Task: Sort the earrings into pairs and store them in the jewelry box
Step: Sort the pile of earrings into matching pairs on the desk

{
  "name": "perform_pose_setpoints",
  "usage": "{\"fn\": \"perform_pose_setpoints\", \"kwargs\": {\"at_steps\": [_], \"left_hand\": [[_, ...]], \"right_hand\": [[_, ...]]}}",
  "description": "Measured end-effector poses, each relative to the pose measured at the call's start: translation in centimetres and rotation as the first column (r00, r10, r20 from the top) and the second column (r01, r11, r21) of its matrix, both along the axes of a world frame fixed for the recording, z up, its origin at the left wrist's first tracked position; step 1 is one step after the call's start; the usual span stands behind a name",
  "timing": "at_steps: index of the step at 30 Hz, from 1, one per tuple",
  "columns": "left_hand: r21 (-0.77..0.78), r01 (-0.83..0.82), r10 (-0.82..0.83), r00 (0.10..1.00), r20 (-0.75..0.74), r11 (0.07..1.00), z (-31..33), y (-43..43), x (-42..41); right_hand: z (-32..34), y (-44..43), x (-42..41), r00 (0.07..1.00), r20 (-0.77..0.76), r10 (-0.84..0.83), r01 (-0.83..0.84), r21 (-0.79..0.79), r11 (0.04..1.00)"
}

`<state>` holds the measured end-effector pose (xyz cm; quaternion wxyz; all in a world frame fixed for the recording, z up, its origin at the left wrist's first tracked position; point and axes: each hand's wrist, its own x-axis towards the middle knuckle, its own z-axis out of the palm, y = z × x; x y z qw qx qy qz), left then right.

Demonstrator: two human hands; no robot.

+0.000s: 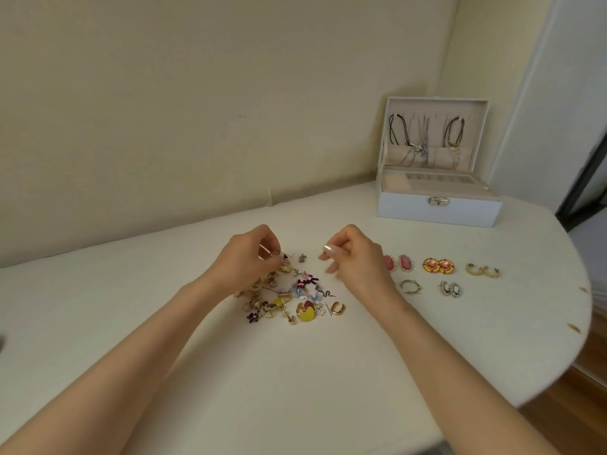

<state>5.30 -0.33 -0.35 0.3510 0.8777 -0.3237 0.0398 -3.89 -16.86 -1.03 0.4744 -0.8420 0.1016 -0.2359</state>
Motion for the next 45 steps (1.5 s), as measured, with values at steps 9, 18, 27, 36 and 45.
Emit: {"fn": "perform_pose_setpoints", "kwargs": {"at_steps": [9,18,27,36,45], "left_hand": [[-0.425,-0.067,-0.186,0.830,-0.526,0.903,1.4,0.5,0.0],[-0.418,-0.101,-0.126,0.867,-0.482,0.903,1.2,1.1,0.7],[-0.192,-0.183,0.101,0.922,-0.373,0.964,0.7,1.7,1.1],[-0.140,-0.301,0.247,0.919,-0.307,0.943,1.1,3.9,2.5],[-0.310,-0.159,-0.053,0.815,-0.577,0.937,2.2,3.6,1.6]], "right_hand": [[1.0,1.8,-1.6,0.888,-0.459,0.017,-0.116,-0.188,0.975],[-0.2,1.7,2.9,0.987,-0.157,0.010,-0.007,0.018,1.000],[-1.8,2.5,6.0,0.975,-0.136,0.177,-0.148,0.201,0.968],[-2.4,5.3,5.0,0.922,-0.072,0.379,-0.348,0.273,0.897],[-1.1,3.6,2.2,0.995,0.043,0.094,-0.104,0.448,0.888]]}}
